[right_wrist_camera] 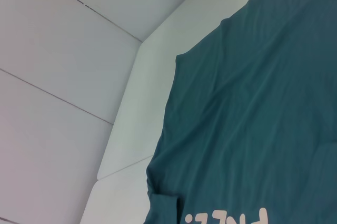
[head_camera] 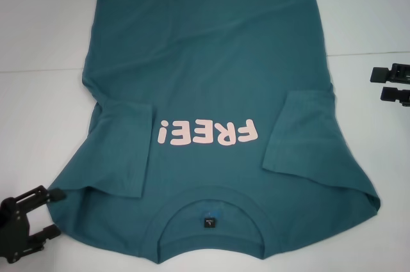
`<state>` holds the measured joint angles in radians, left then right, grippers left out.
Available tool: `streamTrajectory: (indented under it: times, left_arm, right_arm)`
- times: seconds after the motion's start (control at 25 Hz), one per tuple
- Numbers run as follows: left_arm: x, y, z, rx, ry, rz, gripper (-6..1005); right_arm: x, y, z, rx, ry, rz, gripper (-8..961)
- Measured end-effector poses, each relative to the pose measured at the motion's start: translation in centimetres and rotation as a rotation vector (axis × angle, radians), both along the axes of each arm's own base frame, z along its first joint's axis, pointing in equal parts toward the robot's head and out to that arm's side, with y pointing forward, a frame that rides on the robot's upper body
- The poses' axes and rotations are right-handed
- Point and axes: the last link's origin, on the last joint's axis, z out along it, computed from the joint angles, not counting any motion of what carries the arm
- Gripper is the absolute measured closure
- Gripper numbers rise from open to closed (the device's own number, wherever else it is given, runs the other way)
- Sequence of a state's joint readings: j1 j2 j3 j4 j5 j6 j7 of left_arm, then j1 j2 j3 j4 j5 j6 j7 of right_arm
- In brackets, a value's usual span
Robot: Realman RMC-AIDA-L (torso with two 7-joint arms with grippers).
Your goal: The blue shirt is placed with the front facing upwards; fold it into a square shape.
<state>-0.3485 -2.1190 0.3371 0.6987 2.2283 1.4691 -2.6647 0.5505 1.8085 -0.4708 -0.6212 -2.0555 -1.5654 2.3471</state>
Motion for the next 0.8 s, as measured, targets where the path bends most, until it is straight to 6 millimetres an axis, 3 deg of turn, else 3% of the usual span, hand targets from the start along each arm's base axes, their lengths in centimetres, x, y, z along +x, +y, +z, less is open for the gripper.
streamTrajectory:
  times: [0.8]
  left_arm:
    - [0.1,0.2,-1.4,-0.044,-0.007,0.016,175]
  right_arm:
    - [0.0,-0.1,0.3,-0.004,0.005,-0.001,136]
